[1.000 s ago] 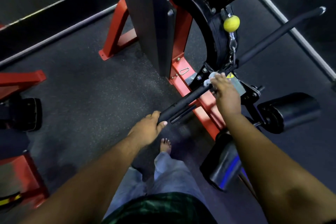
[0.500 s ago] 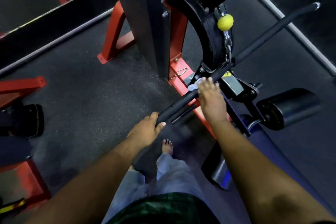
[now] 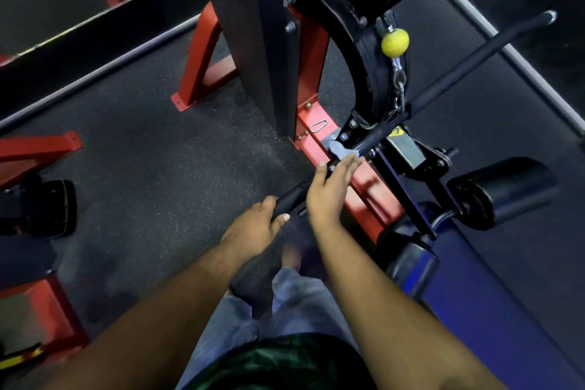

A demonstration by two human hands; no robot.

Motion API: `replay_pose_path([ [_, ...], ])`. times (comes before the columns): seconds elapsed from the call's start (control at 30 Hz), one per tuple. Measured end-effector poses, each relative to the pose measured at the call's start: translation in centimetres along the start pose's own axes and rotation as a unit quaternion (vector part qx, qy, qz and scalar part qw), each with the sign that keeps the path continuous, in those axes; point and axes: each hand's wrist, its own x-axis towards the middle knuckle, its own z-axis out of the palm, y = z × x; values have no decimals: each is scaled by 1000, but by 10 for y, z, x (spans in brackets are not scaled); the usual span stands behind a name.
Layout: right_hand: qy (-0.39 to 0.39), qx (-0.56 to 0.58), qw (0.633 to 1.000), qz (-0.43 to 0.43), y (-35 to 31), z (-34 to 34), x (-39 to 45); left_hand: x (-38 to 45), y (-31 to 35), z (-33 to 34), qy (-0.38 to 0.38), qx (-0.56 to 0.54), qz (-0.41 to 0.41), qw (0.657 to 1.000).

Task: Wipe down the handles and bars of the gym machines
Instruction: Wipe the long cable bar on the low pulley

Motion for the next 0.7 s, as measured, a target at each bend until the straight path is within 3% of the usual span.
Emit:
replay_pose_path([
  [0.17, 49, 30, 997, 57, -4, -7, 39, -3, 3, 0, 5, -5, -3, 1000],
  [0.27, 15, 117, 988, 105, 0, 5, 5, -3, 1, 0, 5, -2, -1, 1000],
  [0.4, -21, 282, 940, 189, -1, 10, -29, -2, -2, 0, -5, 3, 0, 1000],
  [0.5, 0, 392, 879, 270, -24, -26, 33, -1, -1, 0, 0, -1, 3, 1000],
  [0.6, 30, 490, 831, 261, -43, -55, 86, -1, 0, -1, -3, -1, 0, 1000],
  [0.7, 25, 469, 839, 274, -31, -41, 72, -3, 1, -1, -8, 5, -3, 1000],
])
